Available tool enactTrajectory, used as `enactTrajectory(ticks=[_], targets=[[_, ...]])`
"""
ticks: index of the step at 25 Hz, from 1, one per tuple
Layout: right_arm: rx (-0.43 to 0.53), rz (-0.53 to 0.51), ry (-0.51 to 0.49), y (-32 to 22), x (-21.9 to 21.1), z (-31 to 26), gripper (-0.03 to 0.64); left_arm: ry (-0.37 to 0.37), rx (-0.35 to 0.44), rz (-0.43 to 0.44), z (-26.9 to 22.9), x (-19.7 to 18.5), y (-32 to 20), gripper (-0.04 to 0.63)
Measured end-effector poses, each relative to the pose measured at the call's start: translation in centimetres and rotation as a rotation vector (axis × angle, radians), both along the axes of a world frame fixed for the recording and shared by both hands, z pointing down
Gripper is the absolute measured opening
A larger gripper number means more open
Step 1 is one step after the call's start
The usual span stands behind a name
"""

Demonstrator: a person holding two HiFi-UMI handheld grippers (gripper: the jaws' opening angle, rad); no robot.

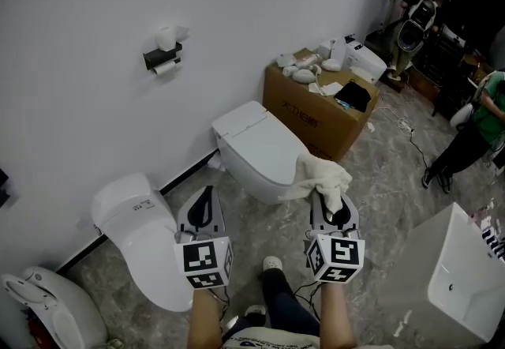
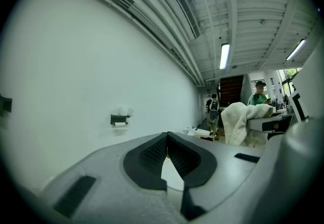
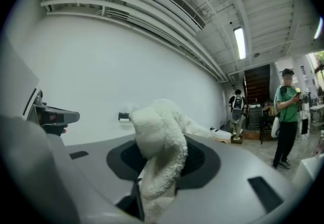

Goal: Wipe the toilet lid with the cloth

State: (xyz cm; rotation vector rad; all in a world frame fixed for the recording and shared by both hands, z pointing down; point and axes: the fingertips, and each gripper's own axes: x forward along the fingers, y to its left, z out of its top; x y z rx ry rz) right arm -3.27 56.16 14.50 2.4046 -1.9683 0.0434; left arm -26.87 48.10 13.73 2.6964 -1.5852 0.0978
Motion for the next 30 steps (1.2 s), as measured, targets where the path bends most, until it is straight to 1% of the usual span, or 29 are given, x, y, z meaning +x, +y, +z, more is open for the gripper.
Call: enactTrajectory(ticks=[5, 10, 21, 25, 30], targets=[[-0.005, -0.031, -0.012, -4.1, 1.4, 0.7, 0.135, 0.001, -0.007, -0.023, 0.6, 1.4, -3.5, 0.008], [-0.001, -0.066, -0.014, -9.5, 3.7, 0.9, 0.134, -0.002, 0.003, -0.045, 0.4, 4.0, -8.3, 0.008], [0.014, -0.128, -0.007, -23.2, 11.4, -0.6, 0.133, 0.005, 0.013, -0.108, -1.0, 10.9, -20.6, 0.008], [0.007, -0.150, -0.014, -27.2, 13.4, 0.0, 0.133, -0.005, 0.001, -0.131, -0.4, 12.6, -23.9, 0.008], [-0.019, -0.159, -0.028, -30.2, 15.0, 1.4, 0.133, -0.023, -0.038, -0.147, 1.2, 14.1, -26.7, 0.008]])
